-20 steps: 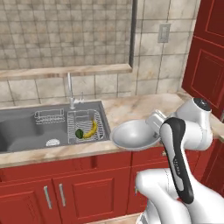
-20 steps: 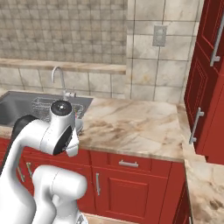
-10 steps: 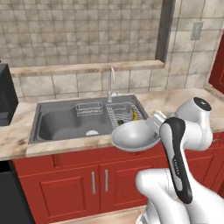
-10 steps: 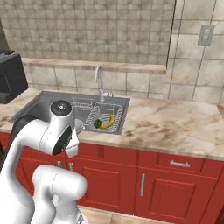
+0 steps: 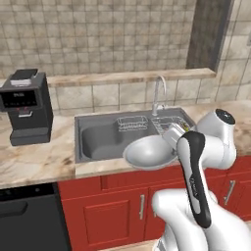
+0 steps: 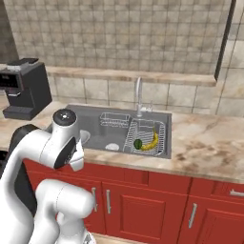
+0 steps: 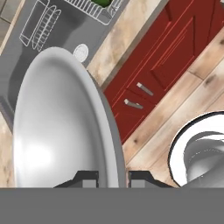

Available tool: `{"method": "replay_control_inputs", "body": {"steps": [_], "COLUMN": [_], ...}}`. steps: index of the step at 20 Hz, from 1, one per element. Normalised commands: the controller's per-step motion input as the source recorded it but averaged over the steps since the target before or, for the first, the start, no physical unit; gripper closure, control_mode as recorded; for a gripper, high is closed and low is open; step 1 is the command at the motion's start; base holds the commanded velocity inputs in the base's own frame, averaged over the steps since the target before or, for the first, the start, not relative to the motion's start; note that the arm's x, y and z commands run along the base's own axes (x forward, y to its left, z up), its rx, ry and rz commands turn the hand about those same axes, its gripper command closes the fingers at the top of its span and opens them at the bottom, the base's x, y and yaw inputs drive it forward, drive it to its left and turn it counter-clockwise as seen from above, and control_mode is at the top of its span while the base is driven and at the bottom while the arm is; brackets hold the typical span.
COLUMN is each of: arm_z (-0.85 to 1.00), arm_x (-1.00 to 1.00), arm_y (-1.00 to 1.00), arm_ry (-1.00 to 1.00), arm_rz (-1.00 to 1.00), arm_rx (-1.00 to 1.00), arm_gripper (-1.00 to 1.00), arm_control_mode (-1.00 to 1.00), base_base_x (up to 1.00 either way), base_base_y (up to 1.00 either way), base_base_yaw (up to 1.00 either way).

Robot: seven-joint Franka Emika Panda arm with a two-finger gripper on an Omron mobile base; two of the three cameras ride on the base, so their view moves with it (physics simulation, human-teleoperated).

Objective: Dump the avocado and banana from the bowl so the bowl can be washed. Place the bowl in the sink after clearing the leftovers.

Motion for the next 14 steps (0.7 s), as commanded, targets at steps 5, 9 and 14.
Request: {"method": "replay_control_inputs", "body": {"steps": [5, 9, 14], "arm_z": [0.00, 0.00, 0.00], "arm_x": [0.00, 0.00, 0.00], "arm_y": [0.00, 0.00, 0.00], "arm_ry": [0.00, 0.00, 0.00], "arm_rz": [0.00, 0.00, 0.00], "arm_rx": [0.00, 0.00, 0.00], "arm_gripper": [1.00, 1.00, 1.00], "arm_control_mode": [1.00, 1.00, 1.00], "base_base_x": [0.48, 0.20, 0.30], "base_base_y": [0.27, 0.57, 0.49], "base_base_yaw": [0.00, 0.00, 0.00]}}
